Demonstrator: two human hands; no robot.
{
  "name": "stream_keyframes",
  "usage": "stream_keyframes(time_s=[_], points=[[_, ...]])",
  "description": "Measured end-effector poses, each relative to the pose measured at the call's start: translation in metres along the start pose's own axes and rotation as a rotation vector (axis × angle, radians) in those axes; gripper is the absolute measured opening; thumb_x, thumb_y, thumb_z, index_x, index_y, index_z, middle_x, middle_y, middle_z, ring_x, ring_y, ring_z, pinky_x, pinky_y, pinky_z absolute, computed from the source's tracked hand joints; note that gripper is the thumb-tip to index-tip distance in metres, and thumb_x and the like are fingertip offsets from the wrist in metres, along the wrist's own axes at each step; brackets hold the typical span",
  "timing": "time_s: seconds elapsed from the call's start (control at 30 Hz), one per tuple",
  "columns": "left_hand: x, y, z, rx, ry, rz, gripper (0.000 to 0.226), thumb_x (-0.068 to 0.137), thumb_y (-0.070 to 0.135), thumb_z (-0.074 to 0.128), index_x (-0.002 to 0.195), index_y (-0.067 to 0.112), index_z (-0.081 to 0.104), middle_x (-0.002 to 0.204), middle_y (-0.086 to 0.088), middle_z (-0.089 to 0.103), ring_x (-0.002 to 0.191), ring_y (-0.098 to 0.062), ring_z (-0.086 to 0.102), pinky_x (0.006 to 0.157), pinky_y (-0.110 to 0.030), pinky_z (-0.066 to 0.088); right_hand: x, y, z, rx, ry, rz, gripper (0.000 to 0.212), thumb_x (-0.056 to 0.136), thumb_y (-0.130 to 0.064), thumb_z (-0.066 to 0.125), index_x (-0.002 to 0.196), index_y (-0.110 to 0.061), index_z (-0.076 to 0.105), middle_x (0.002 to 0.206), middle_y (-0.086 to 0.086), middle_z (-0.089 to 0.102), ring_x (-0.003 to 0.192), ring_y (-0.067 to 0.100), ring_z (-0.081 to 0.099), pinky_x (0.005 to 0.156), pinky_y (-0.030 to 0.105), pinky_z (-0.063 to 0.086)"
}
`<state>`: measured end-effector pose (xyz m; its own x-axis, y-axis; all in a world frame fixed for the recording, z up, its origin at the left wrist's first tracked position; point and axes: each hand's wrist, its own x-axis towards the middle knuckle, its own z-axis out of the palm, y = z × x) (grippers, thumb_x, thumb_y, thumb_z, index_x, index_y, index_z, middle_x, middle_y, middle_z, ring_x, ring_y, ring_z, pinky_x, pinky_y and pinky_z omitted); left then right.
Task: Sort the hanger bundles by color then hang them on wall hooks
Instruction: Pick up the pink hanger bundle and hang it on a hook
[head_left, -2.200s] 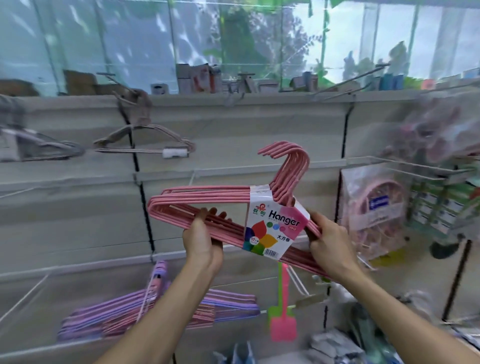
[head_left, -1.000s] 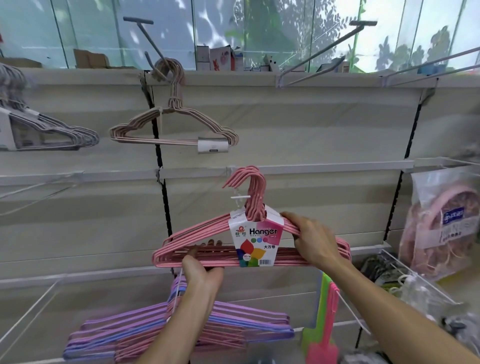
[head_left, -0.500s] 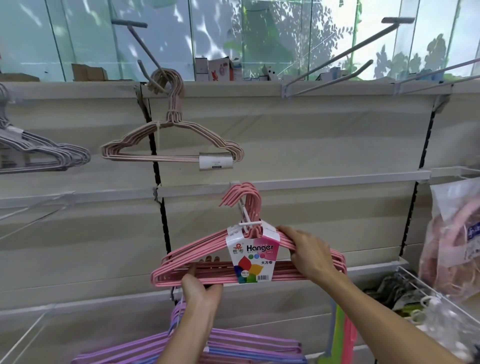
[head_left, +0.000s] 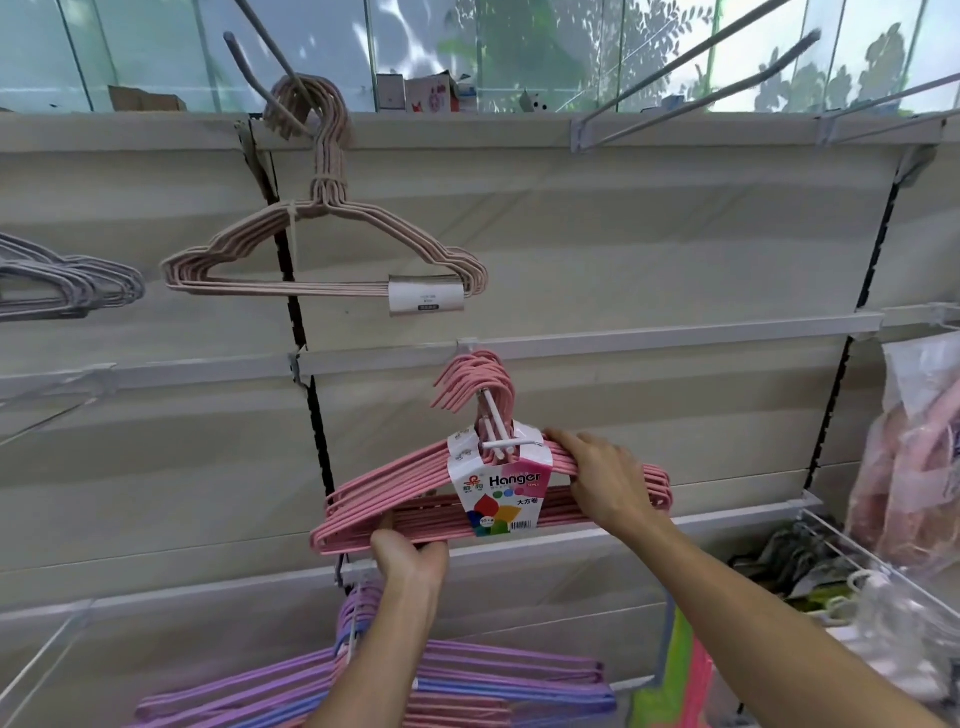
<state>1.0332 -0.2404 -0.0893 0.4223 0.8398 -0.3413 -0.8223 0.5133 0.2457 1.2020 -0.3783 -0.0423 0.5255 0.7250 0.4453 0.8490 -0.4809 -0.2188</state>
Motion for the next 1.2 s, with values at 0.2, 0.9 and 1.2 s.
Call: stream_keyframes(time_s=[0.2, 0.9, 1.2], points=[[0.011, 0.006, -0.005, 0.126, -0.026, 0.062, 0.027, 0.099, 0.006, 0.042, 0.103, 0.016, 0.067, 0.103, -0.006, 0.069, 0.097, -0.022, 0.065, 0.102, -0.04, 0.049, 0.002, -0.002, 0.008, 0.017, -0.049, -0.021, 0.068, 0.091, -0.008, 0.047, 0.152, -0.035, 0.034, 0.14, 0.0, 0.057, 0.122, 0.026, 0.056, 0.1, 0.039, 0.041], [-0.04, 0.015, -0.029, 0.332, -0.045, -0.121, 0.027, 0.097, 0.019, 0.057, 0.123, 0.013, 0.061, 0.124, -0.014, 0.066, 0.119, -0.027, 0.061, 0.106, -0.043, 0.046, -0.045, 0.016, -0.035, 0.072, -0.143, 0.033, 0.064, 0.09, -0.023, 0.06, 0.15, -0.019, 0.036, 0.148, 0.007, 0.045, 0.132, 0.034, 0.045, 0.109, 0.047, 0.037], [-0.108, -0.006, -0.044, 0.611, -0.024, -0.282, 0.02, 0.102, 0.023, 0.049, 0.112, 0.007, 0.056, 0.1, -0.006, 0.06, 0.09, -0.025, 0.059, 0.1, -0.039, 0.046, -0.116, 0.041, -0.097, 0.024, -0.02, -0.009, 0.041, 0.096, -0.036, 0.055, 0.135, -0.023, 0.053, 0.131, 0.003, 0.059, 0.118, 0.032, 0.056, 0.096, 0.042, 0.044]])
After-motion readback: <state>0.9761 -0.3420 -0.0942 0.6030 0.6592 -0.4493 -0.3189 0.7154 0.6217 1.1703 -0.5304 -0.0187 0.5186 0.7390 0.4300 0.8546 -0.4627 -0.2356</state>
